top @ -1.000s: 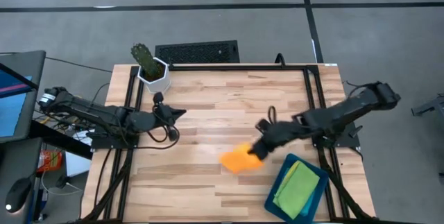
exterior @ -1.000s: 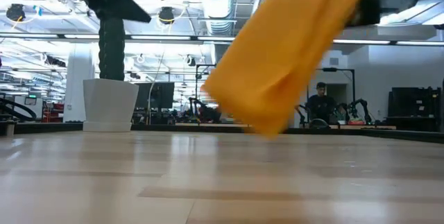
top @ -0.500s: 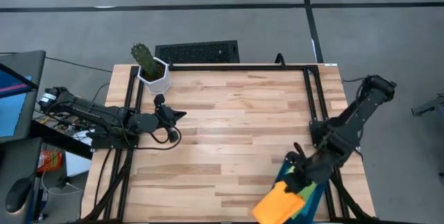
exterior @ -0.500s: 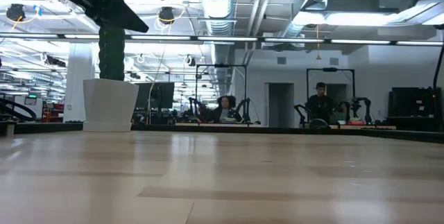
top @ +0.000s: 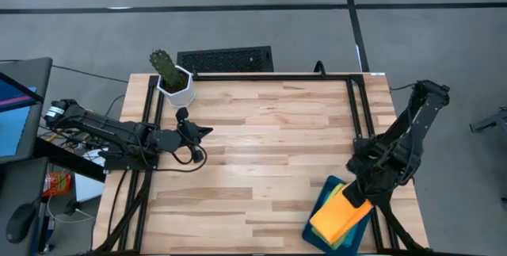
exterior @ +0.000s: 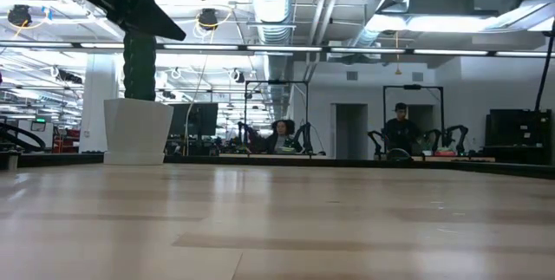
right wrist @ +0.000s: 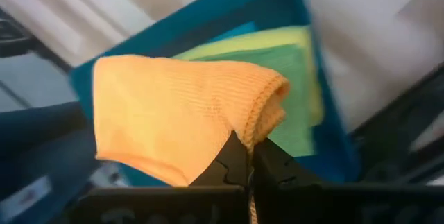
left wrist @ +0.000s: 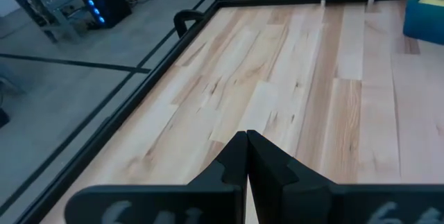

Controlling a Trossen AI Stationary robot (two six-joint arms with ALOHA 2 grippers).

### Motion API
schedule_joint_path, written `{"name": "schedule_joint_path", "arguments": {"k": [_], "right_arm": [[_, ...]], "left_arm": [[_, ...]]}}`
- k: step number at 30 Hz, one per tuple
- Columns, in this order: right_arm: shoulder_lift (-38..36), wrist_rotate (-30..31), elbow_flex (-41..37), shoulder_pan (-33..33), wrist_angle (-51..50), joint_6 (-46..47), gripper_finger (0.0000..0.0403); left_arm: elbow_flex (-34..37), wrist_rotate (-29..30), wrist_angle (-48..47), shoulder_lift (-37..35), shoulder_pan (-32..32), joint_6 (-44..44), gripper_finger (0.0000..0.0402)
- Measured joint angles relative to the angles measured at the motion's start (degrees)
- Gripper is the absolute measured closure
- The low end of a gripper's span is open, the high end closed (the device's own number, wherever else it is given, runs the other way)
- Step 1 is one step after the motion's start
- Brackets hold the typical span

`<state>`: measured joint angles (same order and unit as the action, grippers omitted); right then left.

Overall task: Fold microfiber towels
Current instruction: Put the folded orange microfiber towel into the blue bin

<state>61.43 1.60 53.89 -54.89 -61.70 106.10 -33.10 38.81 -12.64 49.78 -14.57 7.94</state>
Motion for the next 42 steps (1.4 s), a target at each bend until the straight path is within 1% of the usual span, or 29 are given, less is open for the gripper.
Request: {"name": "schedule_joint_path", "arguments": {"k": [3, 6, 10, 13, 17, 20, 24, 29, 31, 32, 33, 35, 37, 38, 40, 42], "right_arm": [[-0.57, 0.03, -0.1, 0.54, -3.49, -2.94, 0.0384], [-0.4, -0.14, -1.8, 1.39, -2.79, -6.82, 0.0384], [0.28, -0.11, -5.24, 1.57, 1.87, -10.45, 0.0384], [1.14, -0.17, -8.06, 1.79, 7.64, -12.71, 0.0384], [2.72, -0.3, -10.02, 1.77, 7.69, -11.72, 0.0379], [3.31, -0.24, -10.21, 1.79, 7.01, -11.57, 0.0343], [3.39, -1.28, -9.73, 1.77, 5.96, -10.11, 0.0278], [3.08, -1.75, -6.76, 0.72, -2.17, -6.51, 0.0198], [2.47, -1.54, -5.27, -0.08, -5.48, -4.7, 0.0178], [2.22, -0.48, -4.57, -0.37, -5.12, -4.05, 0.0172], [2.01, 1.86, -3.99, -0.74, -3.25, -3.71, 0.0169], [1.86, 9.45, -3.58, -1.85, 3.63, -3.49, 0.0171], [3.36, 17.85, -3.56, -3.33, 11.21, -4.75, 0.0189], [4.99, 20.7, -3.52, -3.91, 14.54, -5.96, 0.0203], [9.71, 23.09, -3.5, -4.54, 20.53, -8.73, 0.0243], [14.81, 23.19, -3.57, -5.22, 25.91, -10.64, 0.0294]], "left_arm": [[0.0, 0.2, 0.02, 0.01, 0.0, 0.01, 0.0401], [0.0, 0.46, 0.04, 0.09, 0.0, 0.01, 0.0401], [0.0, 0.52, 0.07, 0.09, 0.0, 0.24, 0.0401], [0.0, 0.52, 0.07, 0.09, 0.0, 0.3, 0.0401], [0.0, 0.59, 0.05, 0.09, 0.0, 0.72, 0.0401], [0.0, 0.61, 0.04, 0.11, 0.0, 0.74, 0.0401], [0.0, 0.63, 0.02, 0.11, -0.02, 0.79, 0.0401], [0.0, 0.63, 0.04, 0.11, -0.02, 1.04, 0.0401], [0.0, 0.42, 0.04, 0.11, -0.01, 2.08, 0.0401], [0.0, -0.21, 0.05, 0.11, 0.0, 2.76, 0.0401], [-0.02, -1.29, 0.09, 0.11, 0.03, 3.41, 0.0401], [-0.02, -3.44, 0.02, 0.11, 0.04, 4.31, 0.0401], [-0.02, -4.57, 0.03, 0.11, 0.04, 5.33, 0.0401], [-0.02, -4.69, 0.02, 0.11, 0.04, 5.7, 0.0401], [-0.02, -4.65, 0.02, 0.11, 0.04, 5.98, 0.0401], [-0.02, -4.48, 0.02, 0.11, 0.04, 5.95, 0.0401]]}}
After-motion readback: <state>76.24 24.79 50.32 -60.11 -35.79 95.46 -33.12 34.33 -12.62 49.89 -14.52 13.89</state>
